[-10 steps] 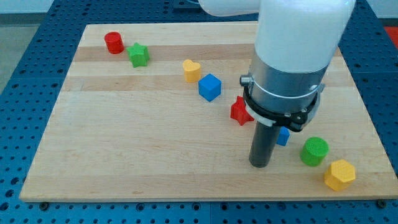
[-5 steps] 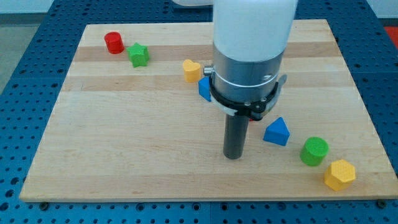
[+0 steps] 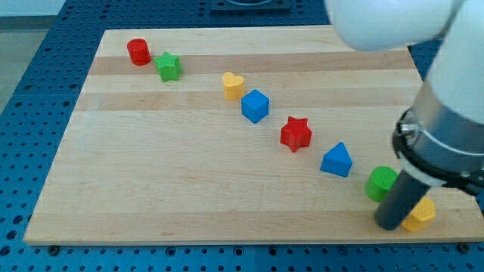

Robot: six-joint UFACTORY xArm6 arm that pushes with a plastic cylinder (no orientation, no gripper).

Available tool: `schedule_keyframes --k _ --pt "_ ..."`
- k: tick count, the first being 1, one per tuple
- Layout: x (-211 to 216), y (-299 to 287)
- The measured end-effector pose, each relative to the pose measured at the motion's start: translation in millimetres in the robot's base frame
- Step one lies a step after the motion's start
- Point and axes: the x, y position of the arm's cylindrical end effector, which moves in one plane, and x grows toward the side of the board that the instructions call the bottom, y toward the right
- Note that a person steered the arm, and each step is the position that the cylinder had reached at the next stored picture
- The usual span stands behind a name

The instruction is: Slide the green circle towards the top center of the board

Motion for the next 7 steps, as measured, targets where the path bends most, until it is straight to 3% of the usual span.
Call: schedule_keyframes --k 4,6,7 --pt "-80 -6" --pt "-204 -20" --pt "-168 -8"
